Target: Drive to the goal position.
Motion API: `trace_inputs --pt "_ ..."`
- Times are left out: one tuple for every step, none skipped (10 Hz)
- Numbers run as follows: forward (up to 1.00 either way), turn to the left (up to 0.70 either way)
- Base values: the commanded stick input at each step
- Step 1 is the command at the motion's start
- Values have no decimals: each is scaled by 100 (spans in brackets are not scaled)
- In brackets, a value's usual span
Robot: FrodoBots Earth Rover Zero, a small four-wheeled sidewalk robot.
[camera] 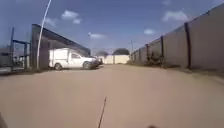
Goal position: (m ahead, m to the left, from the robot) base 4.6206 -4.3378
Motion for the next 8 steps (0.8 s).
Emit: trace_inputs --pt "100 0" --pt "100 0" --pt "100 0" --pt "100 0" --pt "100 0" --pt "100 0" --pt "100 0" --pt "100 0"
